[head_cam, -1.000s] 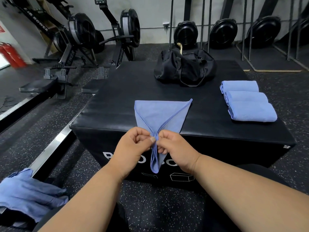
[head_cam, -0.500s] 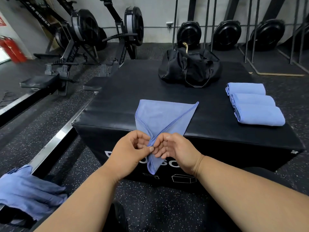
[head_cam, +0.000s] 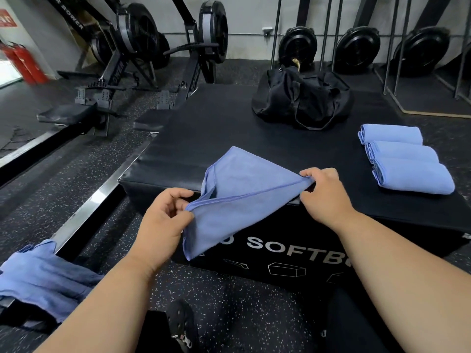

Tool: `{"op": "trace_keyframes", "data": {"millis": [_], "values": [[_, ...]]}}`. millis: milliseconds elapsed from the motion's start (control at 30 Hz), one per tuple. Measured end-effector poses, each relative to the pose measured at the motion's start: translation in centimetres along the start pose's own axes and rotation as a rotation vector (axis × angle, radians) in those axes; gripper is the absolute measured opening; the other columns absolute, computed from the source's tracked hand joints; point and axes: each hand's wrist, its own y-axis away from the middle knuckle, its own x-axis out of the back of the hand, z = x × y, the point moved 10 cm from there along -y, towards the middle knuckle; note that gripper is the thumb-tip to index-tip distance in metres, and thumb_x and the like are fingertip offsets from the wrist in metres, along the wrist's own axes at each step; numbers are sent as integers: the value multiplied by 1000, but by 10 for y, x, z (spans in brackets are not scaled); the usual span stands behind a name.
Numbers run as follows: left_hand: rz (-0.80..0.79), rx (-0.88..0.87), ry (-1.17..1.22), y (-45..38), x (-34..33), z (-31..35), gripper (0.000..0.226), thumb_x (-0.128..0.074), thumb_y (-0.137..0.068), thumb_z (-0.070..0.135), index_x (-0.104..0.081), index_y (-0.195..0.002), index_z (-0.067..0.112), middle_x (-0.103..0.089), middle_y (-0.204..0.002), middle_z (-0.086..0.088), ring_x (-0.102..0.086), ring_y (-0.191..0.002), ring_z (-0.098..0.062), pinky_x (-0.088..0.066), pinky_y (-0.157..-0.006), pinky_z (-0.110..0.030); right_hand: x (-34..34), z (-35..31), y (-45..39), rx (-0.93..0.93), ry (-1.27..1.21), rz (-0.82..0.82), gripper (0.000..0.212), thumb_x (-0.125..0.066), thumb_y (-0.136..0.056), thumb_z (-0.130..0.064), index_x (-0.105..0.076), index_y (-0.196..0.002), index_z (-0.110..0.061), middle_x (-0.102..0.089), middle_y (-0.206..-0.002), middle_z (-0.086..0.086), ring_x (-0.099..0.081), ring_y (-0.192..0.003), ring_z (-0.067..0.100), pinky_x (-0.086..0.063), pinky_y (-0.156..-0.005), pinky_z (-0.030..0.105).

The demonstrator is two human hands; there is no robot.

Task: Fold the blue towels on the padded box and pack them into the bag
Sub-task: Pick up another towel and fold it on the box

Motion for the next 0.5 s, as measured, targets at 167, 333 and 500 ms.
{"op": "trace_keyframes", "data": {"millis": [167,333,500], "values": [[135,-27,69,-7,30,1,33,-61,-79,-2,-67,-105,17,-57,-73,10,-51,-70,-4,-43,-67,-16,1,-13,4,76,28,18,18,-64,-86,-19,-67,-99,-31,-49,-116,-10,-59,-94,16,-46,-75,32],[232,-29,93,-14,47,-7,42,-52,-90,-15,-66,-106,21,-54,-77,6,-48,-71,-5,-40,-72,-23,-11,-24,5,65,-153,-144,14,-65,-80,-10,-59,-83,-22,-56,-76,-10,-48,-60,11,-42,-56,26],[309,-8,85,-18,68,-20,35,-55,-92,-5,-68,-106,24,-55,-80,8,-48,-68,-2,-38,-72,-28,-26,-30,8,99,-210,-360,39,-74,-85,-10,-67,-109,-39,-65,-84,-6,-59,-73,6,-52,-74,27]]}}
